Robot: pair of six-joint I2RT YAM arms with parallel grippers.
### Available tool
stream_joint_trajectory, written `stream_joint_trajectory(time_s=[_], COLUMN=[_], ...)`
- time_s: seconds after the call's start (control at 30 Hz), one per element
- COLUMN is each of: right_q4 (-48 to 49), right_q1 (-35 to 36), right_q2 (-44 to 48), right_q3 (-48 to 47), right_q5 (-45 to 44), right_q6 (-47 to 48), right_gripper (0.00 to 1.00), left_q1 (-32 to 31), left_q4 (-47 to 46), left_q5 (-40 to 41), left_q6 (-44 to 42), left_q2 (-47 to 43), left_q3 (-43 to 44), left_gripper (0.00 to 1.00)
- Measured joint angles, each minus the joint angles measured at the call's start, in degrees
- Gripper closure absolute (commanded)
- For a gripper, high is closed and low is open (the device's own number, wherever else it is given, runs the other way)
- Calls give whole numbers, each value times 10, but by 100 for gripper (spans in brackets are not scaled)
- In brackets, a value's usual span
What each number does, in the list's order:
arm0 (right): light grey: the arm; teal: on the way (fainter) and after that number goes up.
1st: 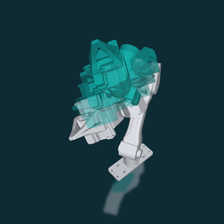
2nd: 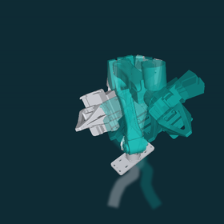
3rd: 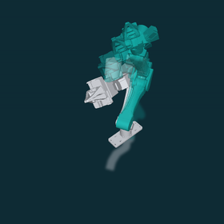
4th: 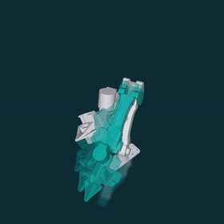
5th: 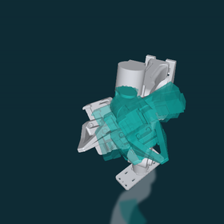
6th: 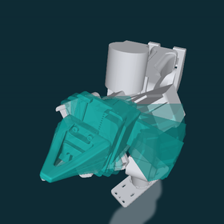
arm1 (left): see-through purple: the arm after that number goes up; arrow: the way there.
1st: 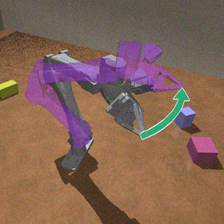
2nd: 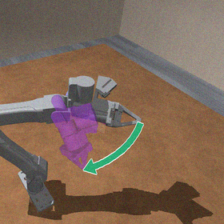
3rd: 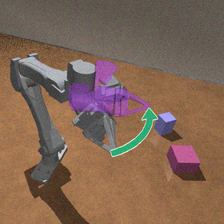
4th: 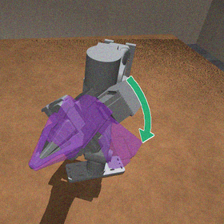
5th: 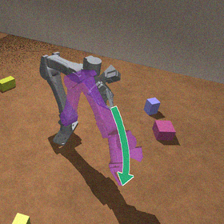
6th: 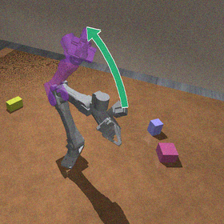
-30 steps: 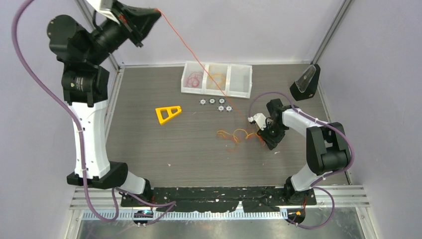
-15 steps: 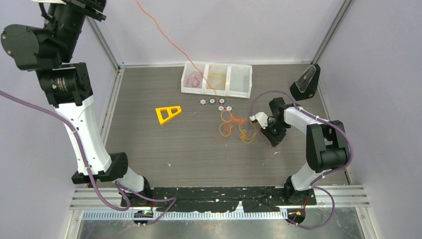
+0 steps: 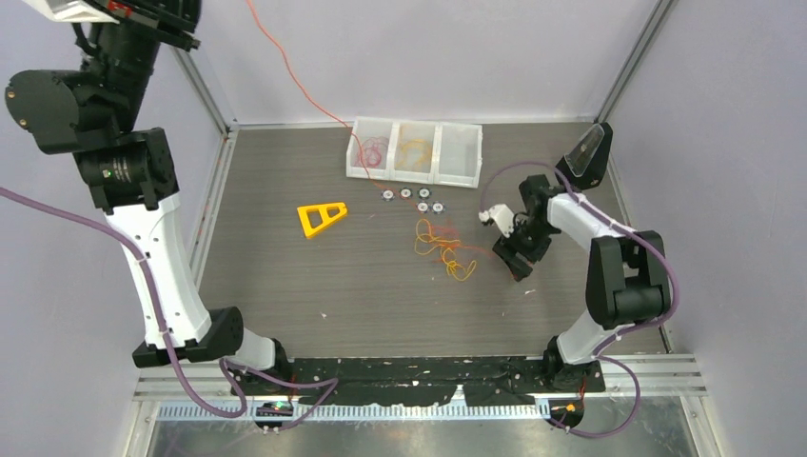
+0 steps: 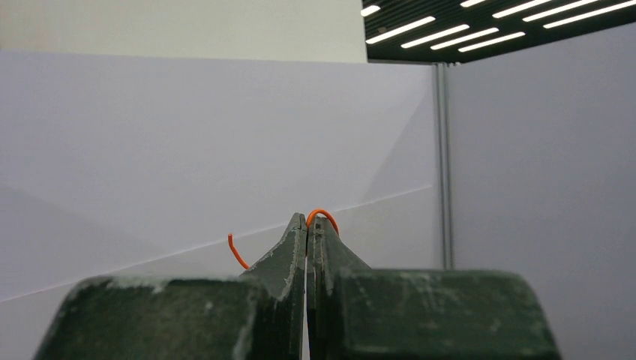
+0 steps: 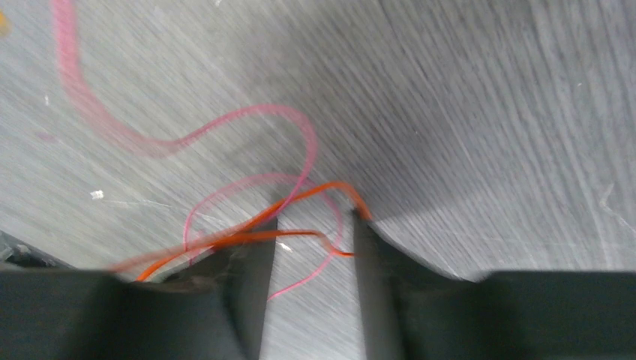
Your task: Untangle the cables
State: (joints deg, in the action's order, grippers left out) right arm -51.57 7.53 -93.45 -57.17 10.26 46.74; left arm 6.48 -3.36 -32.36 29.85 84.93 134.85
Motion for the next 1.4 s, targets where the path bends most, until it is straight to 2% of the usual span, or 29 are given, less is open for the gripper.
stream_joint_trajectory(time_s=[0.1,0.27,0.33,0.5,0.7,0.87,0.97,1.03,1.07,1.1,1.13,1.17,1.2,1.3,1.4], right_q4=[-42,-55,-37,64,234,333,362,380,384,391,399,404,408,408,393], right_q1=[-3,6,22,106,210,250,262,269,270,272,273,273,274,275,280], right_q2=[28,112,136,153,111,37,-4,-23,-30,-38,-46,-52,-58,-62,-55], right_q3=[-71,-230,-264,-266,-233,-233,-232,-228,-227,-227,-227,-228,-228,-228,-263], right_q5=[63,214,268,342,333,313,308,302,299,296,292,290,286,280,287], right_q6=[6,-6,-32,-139,-257,-294,-303,-304,-303,-305,-304,-305,-306,-318,-351], right_gripper=[5,1,1,1,2,16,18,32,53,64,85,90,93,94,95], left_q1=[-26,-73,-79,-79,-80,-80,-80,-80,-80,-80,-80,-80,-80,-80,-80], left_q4=[-12,-10,-8,-8,-7,-6,-7,-6,-6,-6,-5,-4,-2,12,28], left_q5=[-32,-64,-66,-67,-67,-67,-67,-67,-67,-67,-67,-67,-65,-51,-25], left_q6=[3,-1,-1,-3,-3,-3,-4,-5,-5,-6,-7,-8,-11,-21,-40], left_q2=[-13,-24,-24,-26,-25,-25,-26,-26,-26,-26,-26,-27,-28,-42,-80], left_q3=[-42,-87,-88,-86,-83,-76,-73,-73,-73,-74,-74,-75,-77,-102,-188], left_gripper=[100,100,100,100,100,100,100,100,100,100,100,100,100,100,100])
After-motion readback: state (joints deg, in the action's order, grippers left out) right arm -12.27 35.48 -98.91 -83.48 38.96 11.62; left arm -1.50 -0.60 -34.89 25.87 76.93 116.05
